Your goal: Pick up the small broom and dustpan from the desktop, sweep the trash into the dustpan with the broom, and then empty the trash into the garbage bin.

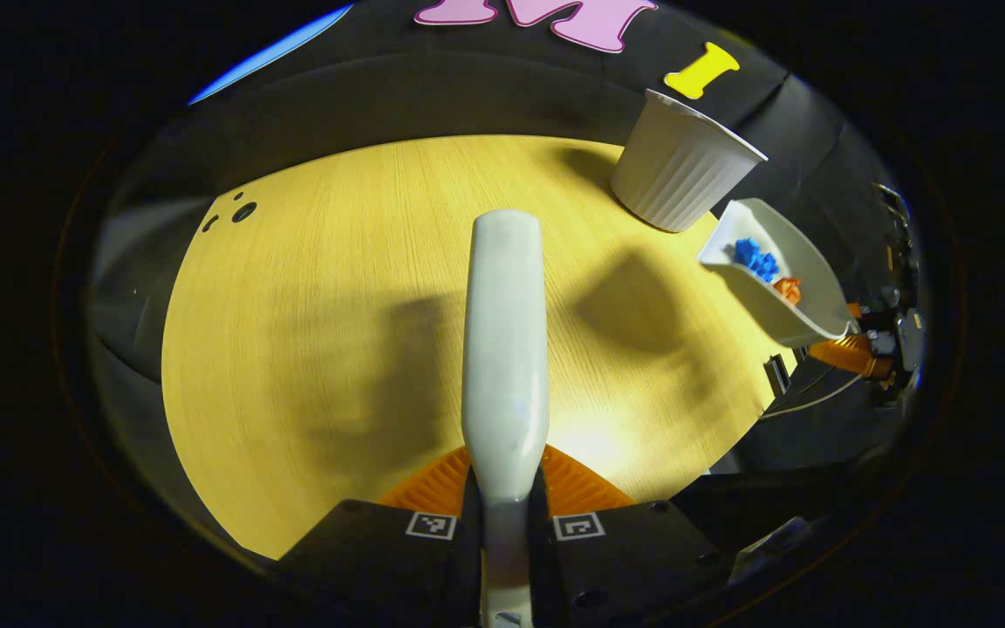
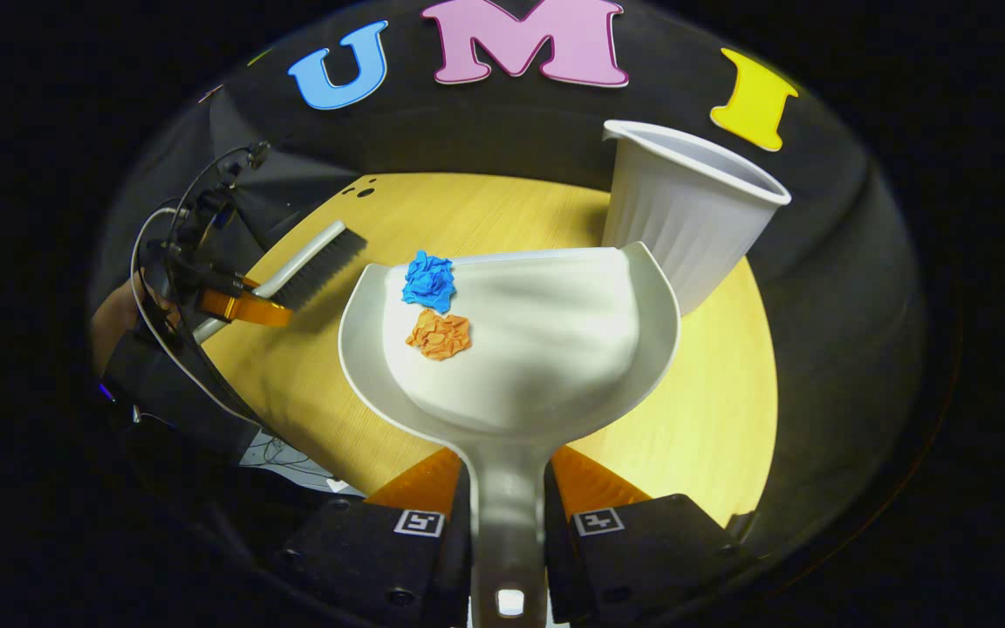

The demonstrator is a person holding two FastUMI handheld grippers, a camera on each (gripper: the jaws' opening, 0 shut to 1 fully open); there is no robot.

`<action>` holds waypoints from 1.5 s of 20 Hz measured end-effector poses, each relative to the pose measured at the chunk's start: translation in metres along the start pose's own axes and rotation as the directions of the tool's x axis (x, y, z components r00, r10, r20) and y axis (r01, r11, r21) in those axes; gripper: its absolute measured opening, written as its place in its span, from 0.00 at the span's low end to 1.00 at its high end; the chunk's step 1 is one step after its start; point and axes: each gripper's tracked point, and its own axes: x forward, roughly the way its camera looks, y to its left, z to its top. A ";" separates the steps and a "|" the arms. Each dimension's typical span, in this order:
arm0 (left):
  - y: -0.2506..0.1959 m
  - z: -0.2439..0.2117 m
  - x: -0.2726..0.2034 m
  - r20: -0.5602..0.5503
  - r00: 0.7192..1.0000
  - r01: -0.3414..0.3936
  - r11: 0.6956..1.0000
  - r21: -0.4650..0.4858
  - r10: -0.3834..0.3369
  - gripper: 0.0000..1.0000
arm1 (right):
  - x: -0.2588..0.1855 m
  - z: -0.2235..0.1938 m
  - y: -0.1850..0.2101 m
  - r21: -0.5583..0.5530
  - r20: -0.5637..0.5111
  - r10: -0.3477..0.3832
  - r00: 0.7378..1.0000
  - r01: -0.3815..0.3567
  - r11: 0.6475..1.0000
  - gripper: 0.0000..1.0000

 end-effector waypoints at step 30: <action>0.012 -0.028 -0.050 0.153 0.981 -0.045 0.915 -0.402 0.115 0.26 | 0.002 0.057 -0.103 0.100 0.074 -0.409 0.910 0.401 0.911 0.39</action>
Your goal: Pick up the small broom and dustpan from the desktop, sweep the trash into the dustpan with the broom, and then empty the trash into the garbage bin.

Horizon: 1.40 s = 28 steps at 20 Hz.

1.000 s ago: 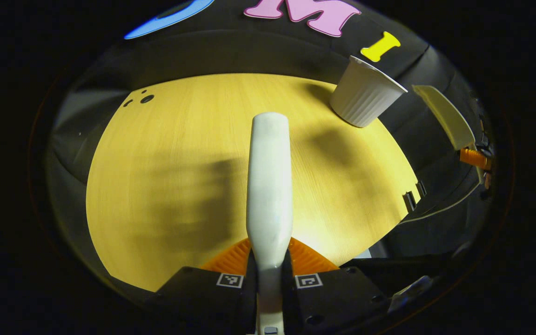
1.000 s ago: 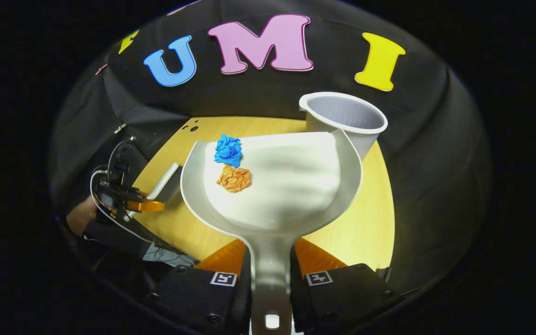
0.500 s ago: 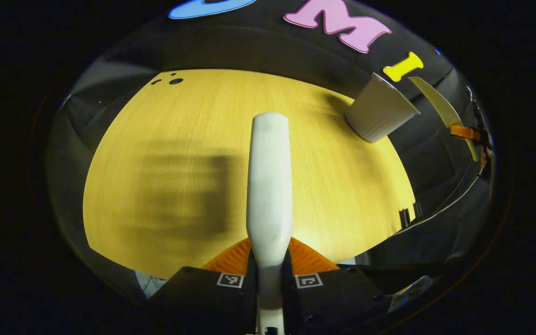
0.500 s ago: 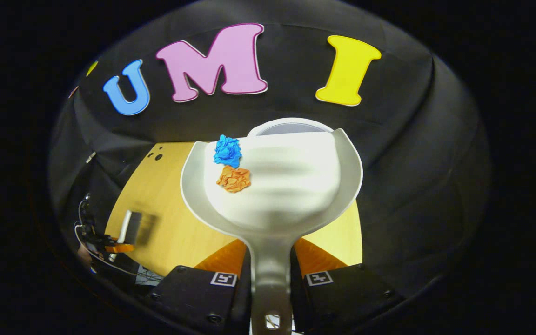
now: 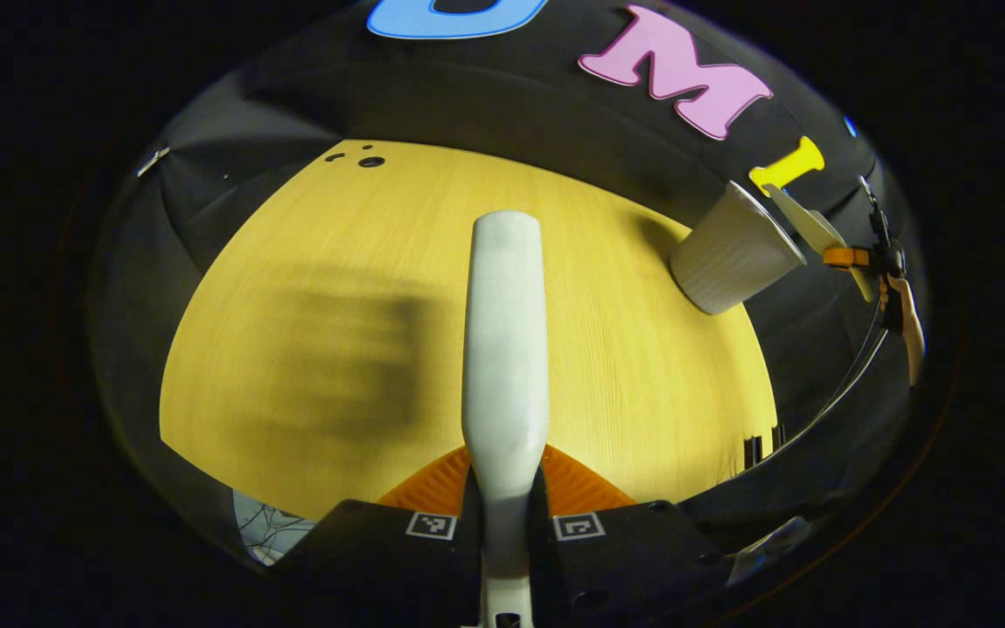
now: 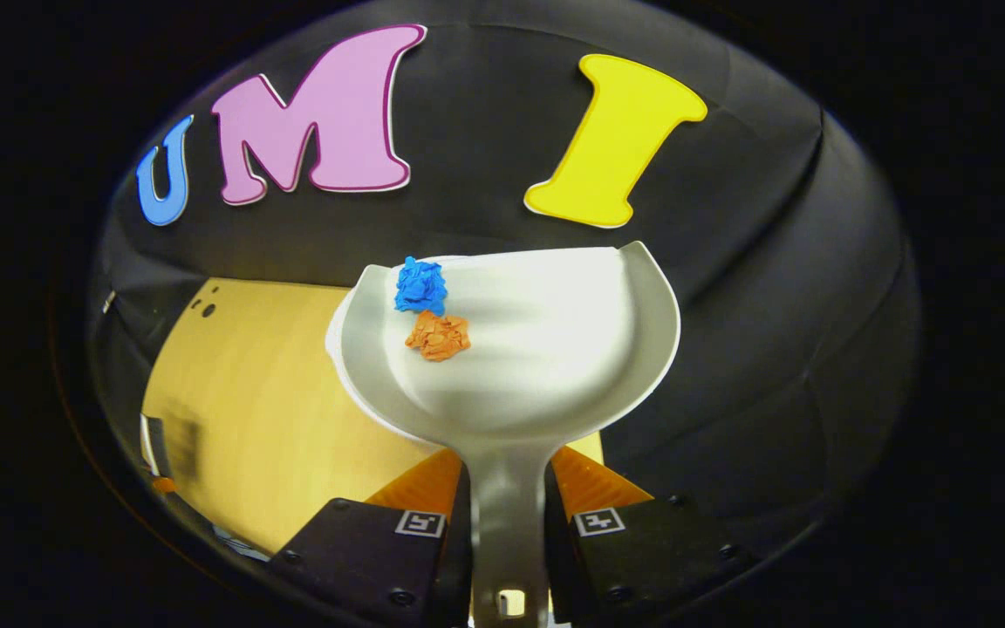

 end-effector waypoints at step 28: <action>0.030 -0.004 0.001 -0.018 0.995 -0.105 0.984 -0.147 0.103 0.24 | -0.026 0.062 -0.047 -0.761 0.296 -0.350 0.889 0.441 0.475 0.36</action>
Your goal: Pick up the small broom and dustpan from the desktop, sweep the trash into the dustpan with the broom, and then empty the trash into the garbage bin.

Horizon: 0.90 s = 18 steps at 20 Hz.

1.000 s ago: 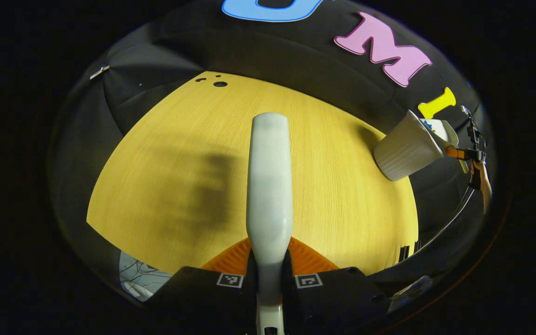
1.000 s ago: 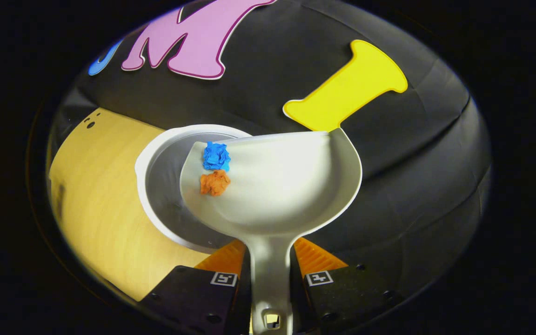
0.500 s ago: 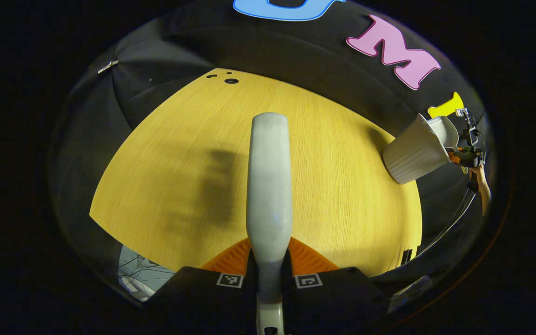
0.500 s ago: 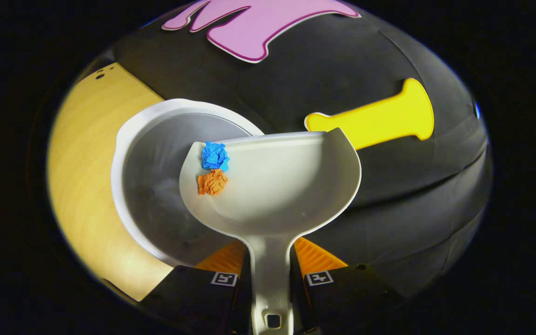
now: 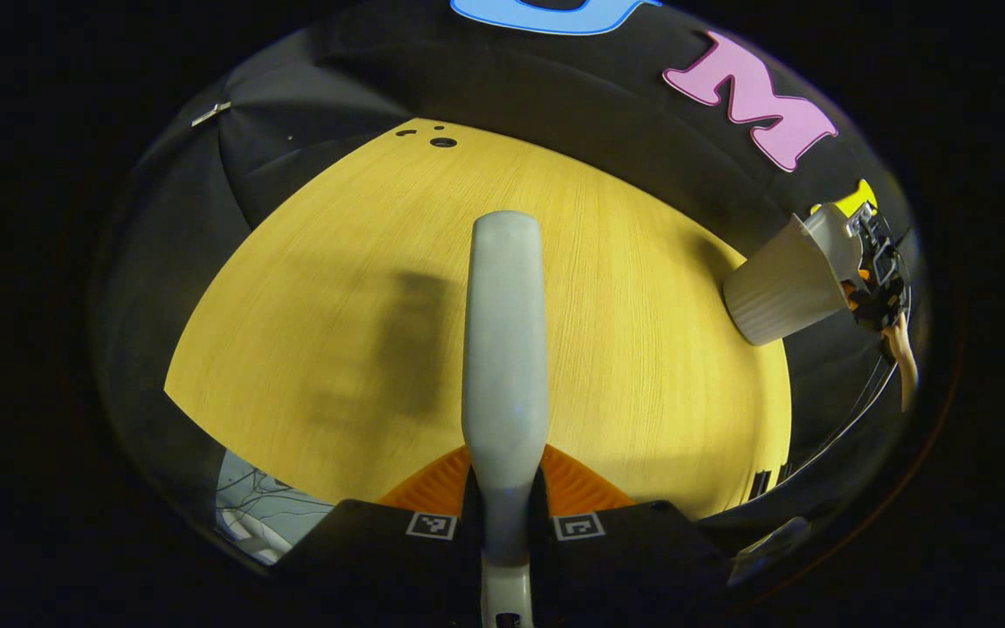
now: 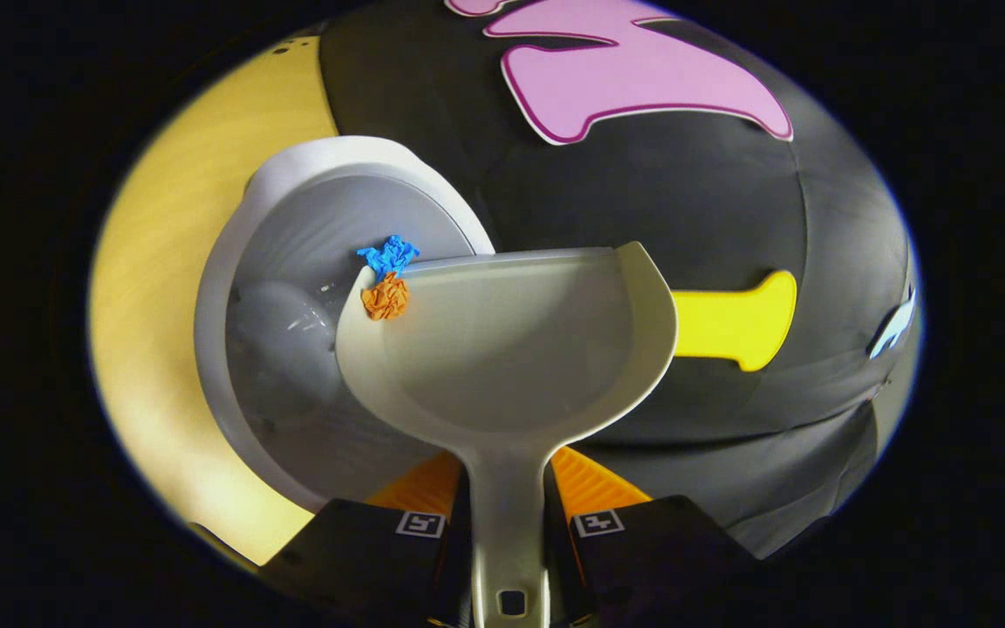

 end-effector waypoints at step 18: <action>-0.024 0.010 -0.002 0.010 0.999 0.034 0.999 0.037 -0.034 0.26 | -0.002 0.005 -0.016 -0.058 0.041 0.040 0.998 -0.038 0.998 0.39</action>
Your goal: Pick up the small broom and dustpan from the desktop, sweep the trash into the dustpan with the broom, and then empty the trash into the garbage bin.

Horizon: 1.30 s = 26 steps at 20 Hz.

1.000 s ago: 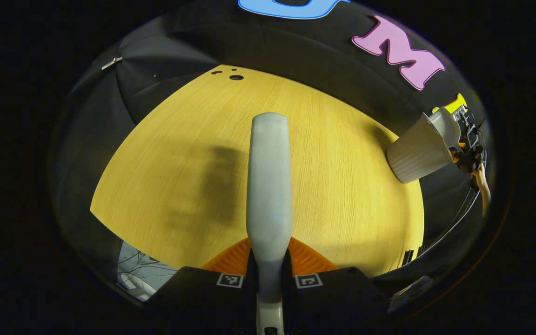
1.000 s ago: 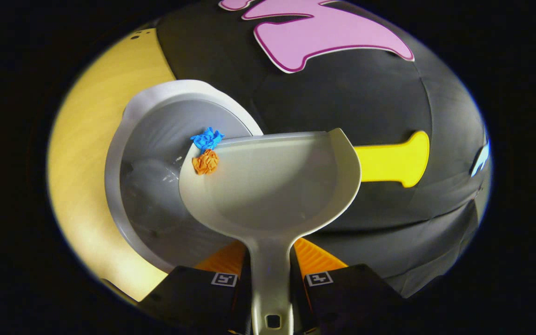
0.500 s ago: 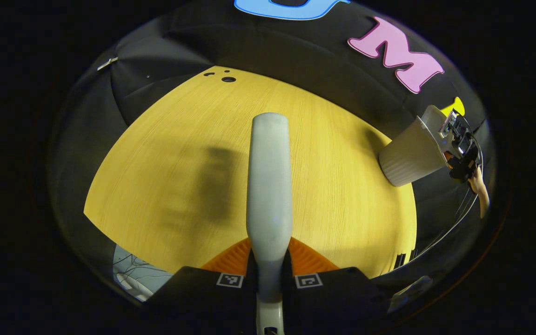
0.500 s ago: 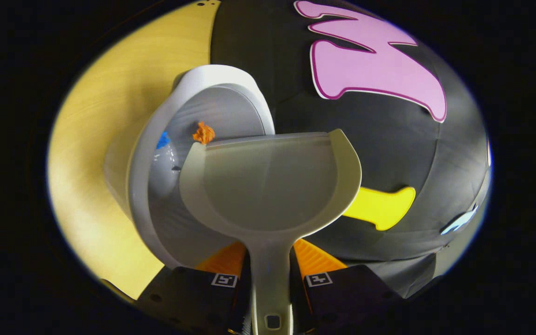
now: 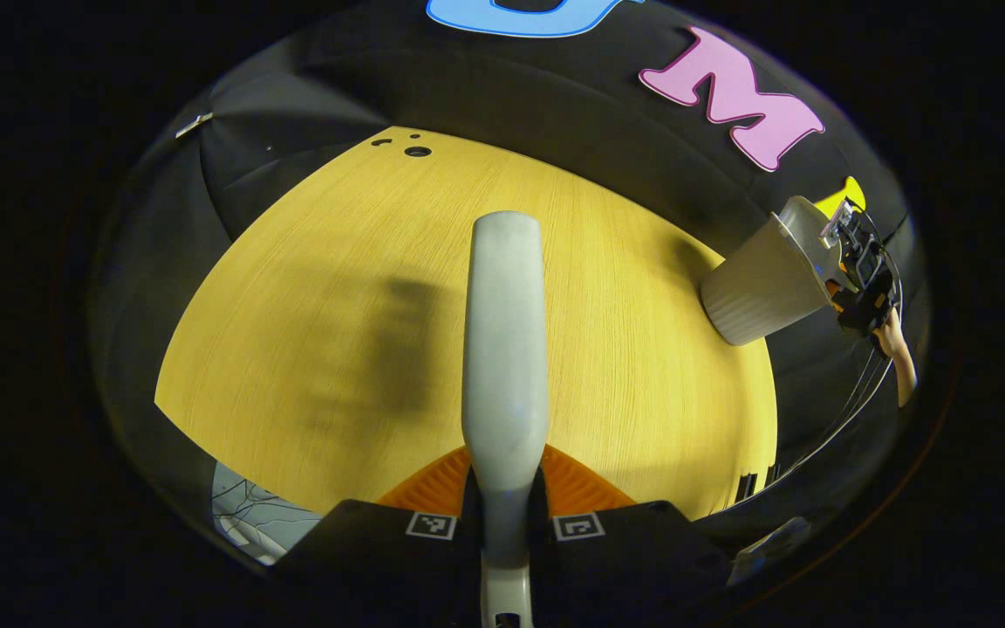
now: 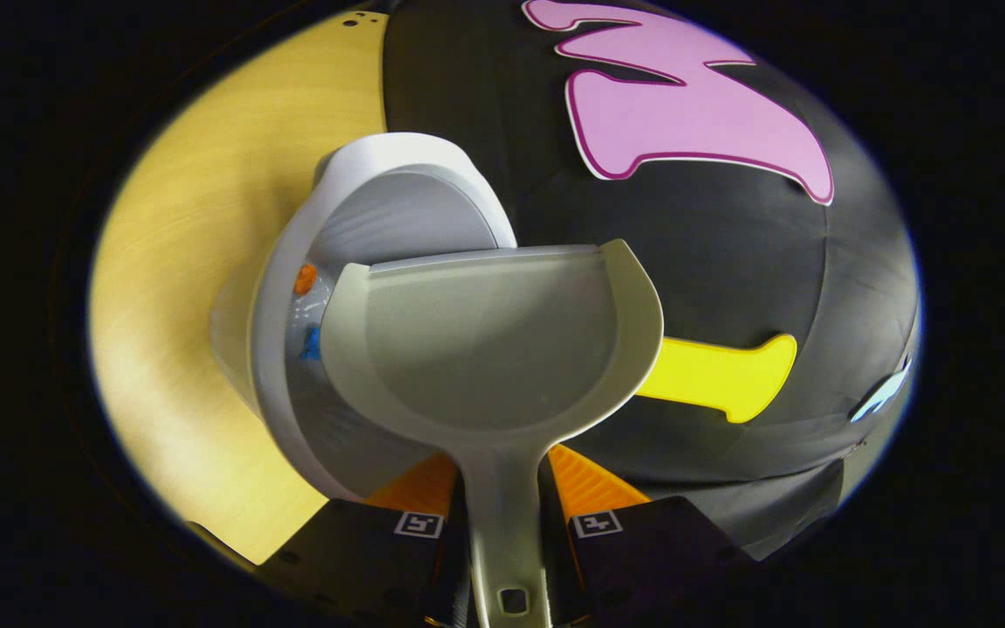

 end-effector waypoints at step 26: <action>0.018 0.004 -0.012 -0.001 1.000 0.024 0.986 0.164 -0.024 0.27 | -0.092 0.039 -0.080 0.753 0.230 0.171 0.958 -0.287 0.593 0.39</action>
